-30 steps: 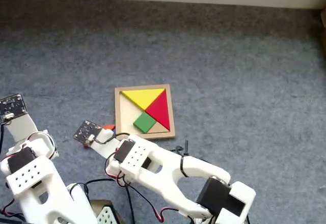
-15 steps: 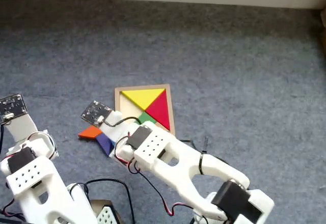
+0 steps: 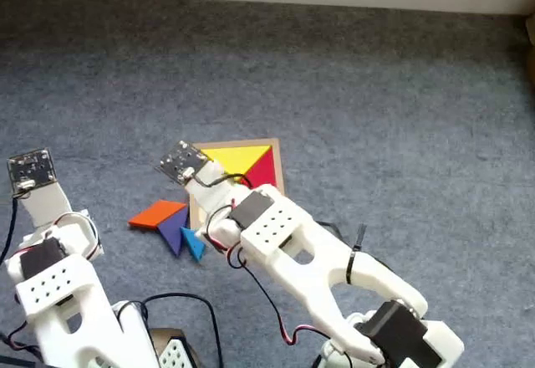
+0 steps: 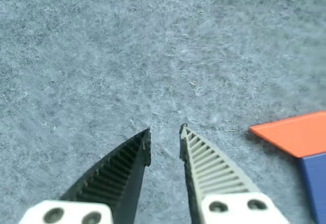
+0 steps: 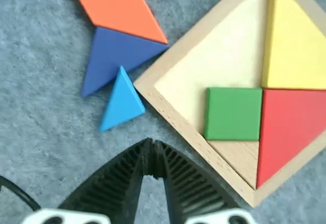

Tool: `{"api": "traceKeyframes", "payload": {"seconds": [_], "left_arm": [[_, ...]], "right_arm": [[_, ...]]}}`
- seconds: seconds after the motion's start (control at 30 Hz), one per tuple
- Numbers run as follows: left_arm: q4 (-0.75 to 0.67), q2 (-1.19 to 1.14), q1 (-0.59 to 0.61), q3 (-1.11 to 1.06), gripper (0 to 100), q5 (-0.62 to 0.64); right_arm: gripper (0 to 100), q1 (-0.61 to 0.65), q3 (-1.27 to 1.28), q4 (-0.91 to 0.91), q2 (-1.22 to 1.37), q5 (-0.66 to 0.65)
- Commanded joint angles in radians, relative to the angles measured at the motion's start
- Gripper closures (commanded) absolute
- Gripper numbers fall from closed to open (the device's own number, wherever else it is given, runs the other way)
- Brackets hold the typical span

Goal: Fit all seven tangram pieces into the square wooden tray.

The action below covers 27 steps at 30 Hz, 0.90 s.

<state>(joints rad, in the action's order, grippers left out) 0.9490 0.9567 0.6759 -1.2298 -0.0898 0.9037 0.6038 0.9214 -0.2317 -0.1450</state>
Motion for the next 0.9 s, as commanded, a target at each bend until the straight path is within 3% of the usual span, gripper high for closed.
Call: {"api": "traceKeyframes", "payload": {"seconds": [0.0, 0.33, 0.57, 0.77, 0.87], "left_arm": [[0.018, 0.019, -0.104, 0.082, 79, -0.057], [0.31, 0.016, -0.317, 0.331, 74, -0.186], [0.321, -0.03, -0.412, 0.341, 72, -0.187], [0.321, -0.295, -0.447, 0.438, 72, -0.299], [0.321, -0.42, -0.449, 0.496, 72, -0.292]], "right_arm": [[99.2, -0.062, -0.007, 0.065, -0.15, -0.006], [99.2, -0.32, 0.277, 0.122, -0.607, -0.011], [99.2, -0.538, 0.555, 0.12, -0.918, -0.141], [99.2, -0.705, 0.743, 0.117, -1.155, -0.158], [99.2, -0.751, 0.834, 0.117, -1.254, -0.158]]}}
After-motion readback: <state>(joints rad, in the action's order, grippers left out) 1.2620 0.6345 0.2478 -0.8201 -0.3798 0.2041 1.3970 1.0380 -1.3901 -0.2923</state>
